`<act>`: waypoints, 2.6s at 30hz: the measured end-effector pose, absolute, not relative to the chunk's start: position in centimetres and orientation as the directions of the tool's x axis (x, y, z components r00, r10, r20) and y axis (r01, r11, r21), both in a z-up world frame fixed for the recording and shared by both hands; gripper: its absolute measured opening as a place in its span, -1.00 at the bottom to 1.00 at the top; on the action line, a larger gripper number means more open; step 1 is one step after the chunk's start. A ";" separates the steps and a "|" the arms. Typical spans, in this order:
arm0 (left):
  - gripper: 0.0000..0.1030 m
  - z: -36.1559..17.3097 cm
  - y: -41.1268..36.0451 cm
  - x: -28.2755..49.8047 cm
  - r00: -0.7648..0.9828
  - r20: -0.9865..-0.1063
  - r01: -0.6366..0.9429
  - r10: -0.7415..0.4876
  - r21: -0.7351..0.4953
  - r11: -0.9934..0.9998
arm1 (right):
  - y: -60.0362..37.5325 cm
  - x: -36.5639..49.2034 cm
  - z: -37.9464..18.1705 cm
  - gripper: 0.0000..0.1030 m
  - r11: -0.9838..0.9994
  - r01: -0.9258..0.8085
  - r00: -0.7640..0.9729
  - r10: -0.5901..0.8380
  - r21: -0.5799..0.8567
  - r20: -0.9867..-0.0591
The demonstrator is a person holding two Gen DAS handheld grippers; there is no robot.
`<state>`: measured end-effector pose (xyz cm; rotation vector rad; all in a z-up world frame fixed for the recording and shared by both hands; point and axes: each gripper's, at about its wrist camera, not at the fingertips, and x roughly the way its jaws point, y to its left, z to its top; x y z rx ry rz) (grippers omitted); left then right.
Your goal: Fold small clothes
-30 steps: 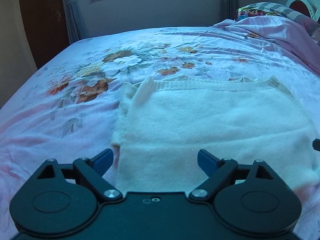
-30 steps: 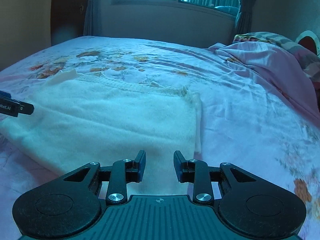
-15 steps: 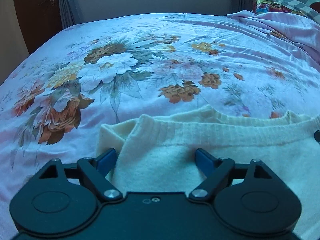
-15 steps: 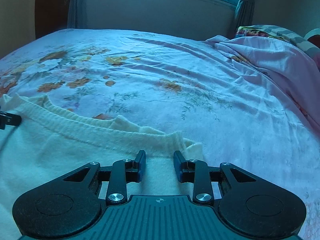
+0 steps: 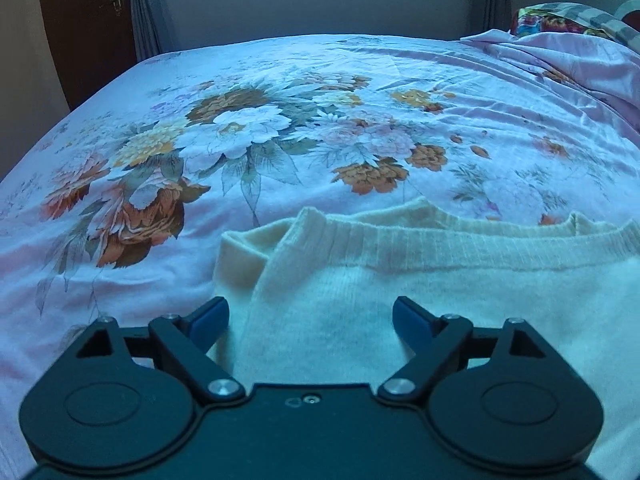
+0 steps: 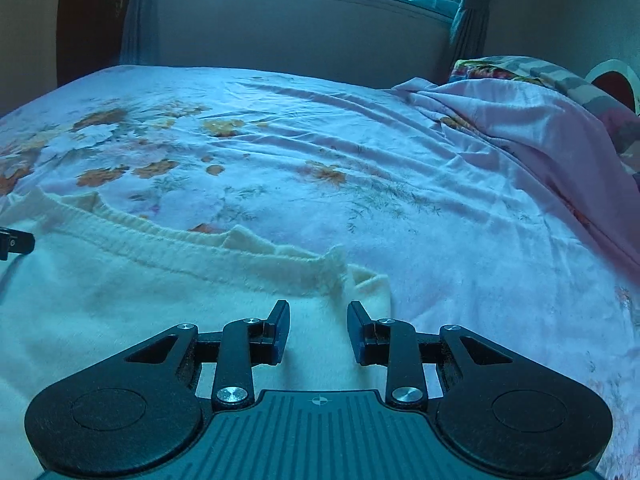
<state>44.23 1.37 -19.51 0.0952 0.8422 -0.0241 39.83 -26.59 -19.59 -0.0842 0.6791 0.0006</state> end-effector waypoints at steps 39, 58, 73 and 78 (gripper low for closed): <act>0.76 -19.4 9.2 33.7 0.567 -0.809 -0.029 -0.154 -0.207 0.978 | -22.4 24.0 -18.8 -0.40 0.995 -0.045 0.760 0.094 0.092 -0.644; 0.97 -20.7 9.5 34.0 0.565 -0.799 0.010 -0.207 -0.244 0.970 | -20.9 24.5 -19.0 -0.40 0.990 -0.083 0.755 0.135 0.111 -0.642; 0.06 -22.4 11.6 37.1 0.545 -0.667 0.021 -0.508 -0.595 0.804 | -19.8 27.1 -17.8 -0.40 0.980 -0.114 0.771 0.191 0.164 -0.607; -0.14 -24.0 12.3 38.8 0.547 -0.572 -0.001 -0.612 -0.731 0.682 | -19.6 28.2 -18.3 -0.40 0.979 -0.122 0.771 0.199 0.166 -0.605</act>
